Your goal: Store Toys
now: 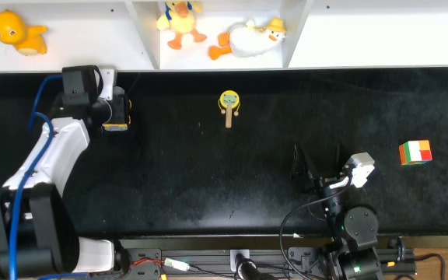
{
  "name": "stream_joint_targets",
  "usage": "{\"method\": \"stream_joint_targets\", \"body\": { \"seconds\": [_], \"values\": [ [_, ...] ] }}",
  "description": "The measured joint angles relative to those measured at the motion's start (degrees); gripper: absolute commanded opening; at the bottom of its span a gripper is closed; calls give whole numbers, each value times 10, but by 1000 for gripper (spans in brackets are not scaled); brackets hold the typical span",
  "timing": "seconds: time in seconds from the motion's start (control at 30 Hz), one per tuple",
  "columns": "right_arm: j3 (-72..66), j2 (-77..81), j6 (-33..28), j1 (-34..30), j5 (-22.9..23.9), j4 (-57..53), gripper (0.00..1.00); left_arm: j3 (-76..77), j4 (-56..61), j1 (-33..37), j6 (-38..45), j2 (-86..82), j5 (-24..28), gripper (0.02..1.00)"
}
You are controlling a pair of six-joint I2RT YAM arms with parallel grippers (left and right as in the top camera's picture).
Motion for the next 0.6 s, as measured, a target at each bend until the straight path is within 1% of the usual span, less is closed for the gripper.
{"method": "stream_joint_targets", "body": {
  "seconds": [0.17,0.33,0.47,0.6],
  "values": [
    [0,0,0,0,0,0,993,33,-49,0,0,-47,0,299],
    [0,0,0,0,0,0,996,43,-61,0,-2,-110,0,286],
    [0,0,0,0,0,0,996,45,-37,0,-2,-133,0,279],
    [0,0,0,0,0,0,996,45,20,0,-2,-126,0,270]
  ]
}}
